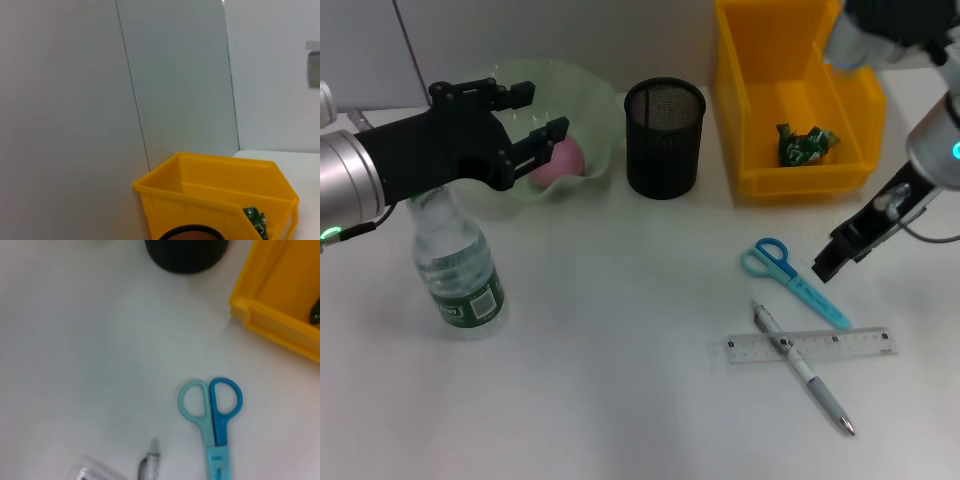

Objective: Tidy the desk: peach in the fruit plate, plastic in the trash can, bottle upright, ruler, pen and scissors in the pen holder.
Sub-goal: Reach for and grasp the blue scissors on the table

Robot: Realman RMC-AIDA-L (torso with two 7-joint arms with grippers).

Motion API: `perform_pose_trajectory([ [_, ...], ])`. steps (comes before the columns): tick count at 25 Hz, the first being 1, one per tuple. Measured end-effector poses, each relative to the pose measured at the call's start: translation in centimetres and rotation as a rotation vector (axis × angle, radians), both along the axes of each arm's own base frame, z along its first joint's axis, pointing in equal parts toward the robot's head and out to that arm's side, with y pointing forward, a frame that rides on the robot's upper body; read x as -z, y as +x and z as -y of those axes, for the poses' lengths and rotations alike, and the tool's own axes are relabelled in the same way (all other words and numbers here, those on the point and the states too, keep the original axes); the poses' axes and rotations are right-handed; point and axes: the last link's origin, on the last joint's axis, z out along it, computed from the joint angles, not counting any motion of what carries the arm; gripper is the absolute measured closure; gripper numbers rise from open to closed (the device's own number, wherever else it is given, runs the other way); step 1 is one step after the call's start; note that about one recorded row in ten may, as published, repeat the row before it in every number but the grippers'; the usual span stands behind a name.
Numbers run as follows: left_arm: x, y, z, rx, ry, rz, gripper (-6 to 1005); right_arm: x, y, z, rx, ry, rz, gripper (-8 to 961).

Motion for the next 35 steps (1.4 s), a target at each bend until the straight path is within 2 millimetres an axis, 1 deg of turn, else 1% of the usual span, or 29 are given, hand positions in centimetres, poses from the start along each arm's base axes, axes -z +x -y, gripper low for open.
perform_pose_trajectory([
  [2, 0.1, 0.1, 0.0, 0.004, -0.002, 0.003, 499, 0.7, 0.2, -0.3, -0.006, -0.019, 0.034, 446],
  [10, 0.3, 0.5, 0.0, 0.027, -0.001, 0.003, 500, 1.5, 0.1, -0.9, -0.036, -0.018, 0.094, 446],
  [12, 0.4, 0.5, 0.0, 0.028, -0.001, 0.0, 500, 1.9, 0.0, -1.2, -0.04, -0.024, 0.097, 446],
  [19, 0.6, 0.4, -0.2, 0.017, 0.003, -0.002, 500, 2.4, -0.1, -1.6, -0.063, -0.018, 0.086, 446],
  [22, 0.6, 0.3, -0.2, 0.015, 0.002, -0.002, 500, 3.2, -0.3, -1.8, -0.074, -0.029, 0.077, 446],
  [35, 0.9, 0.3, -0.5, 0.012, -0.009, -0.003, 499, 4.4, -0.7, -2.0, -0.091, -0.055, 0.08, 446],
])
